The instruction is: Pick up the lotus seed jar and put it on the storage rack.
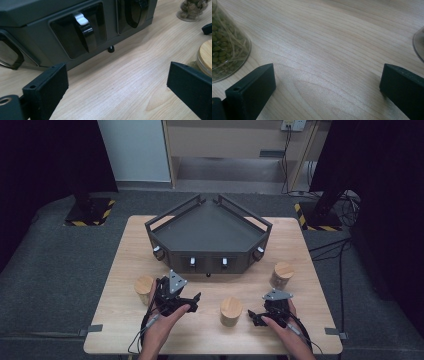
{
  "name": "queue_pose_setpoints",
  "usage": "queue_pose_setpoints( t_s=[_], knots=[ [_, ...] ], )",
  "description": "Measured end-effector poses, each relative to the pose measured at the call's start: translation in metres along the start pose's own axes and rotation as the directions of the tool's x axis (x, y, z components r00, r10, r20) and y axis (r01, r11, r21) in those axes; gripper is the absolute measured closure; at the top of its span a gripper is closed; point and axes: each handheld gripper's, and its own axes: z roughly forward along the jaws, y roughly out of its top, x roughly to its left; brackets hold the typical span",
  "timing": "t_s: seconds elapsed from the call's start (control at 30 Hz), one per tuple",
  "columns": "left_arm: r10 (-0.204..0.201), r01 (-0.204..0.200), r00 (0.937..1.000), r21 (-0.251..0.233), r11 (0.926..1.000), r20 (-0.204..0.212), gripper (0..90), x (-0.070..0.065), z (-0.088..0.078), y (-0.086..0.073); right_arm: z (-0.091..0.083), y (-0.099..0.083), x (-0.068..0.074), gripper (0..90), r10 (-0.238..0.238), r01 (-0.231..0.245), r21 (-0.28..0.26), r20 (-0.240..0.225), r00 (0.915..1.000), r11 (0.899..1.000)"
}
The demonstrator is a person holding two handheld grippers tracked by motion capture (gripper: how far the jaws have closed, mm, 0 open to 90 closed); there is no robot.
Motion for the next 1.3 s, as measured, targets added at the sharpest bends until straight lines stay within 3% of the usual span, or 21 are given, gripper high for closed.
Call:
queue_pose_setpoints(
  t_s=[0.2,0.93,1.3],
  knots=[
    [0.007,-0.007,0.9999,-0.017,0.9998,-0.012,2.8,0.008,-0.006,0.004,0.0,0.0,0.0,0.4,0.002,-0.002,0.0,0.0,1.0,1.0],
    [-0.049,0.046,0.997,-0.044,0.998,-0.06,2.9,0.039,-0.017,-0.002,0.0,0.0,0.0,0.4,0.003,-0.003,0.0,0.001,1.0,1.0],
    [-0.058,0.055,0.9956,-0.049,0.9973,-0.074,2.9,0.051,-0.021,-0.006,-0.001,-0.001,0.0,0.5,0.004,-0.004,0.0,0.001,1.0,1.0]
  ],
)
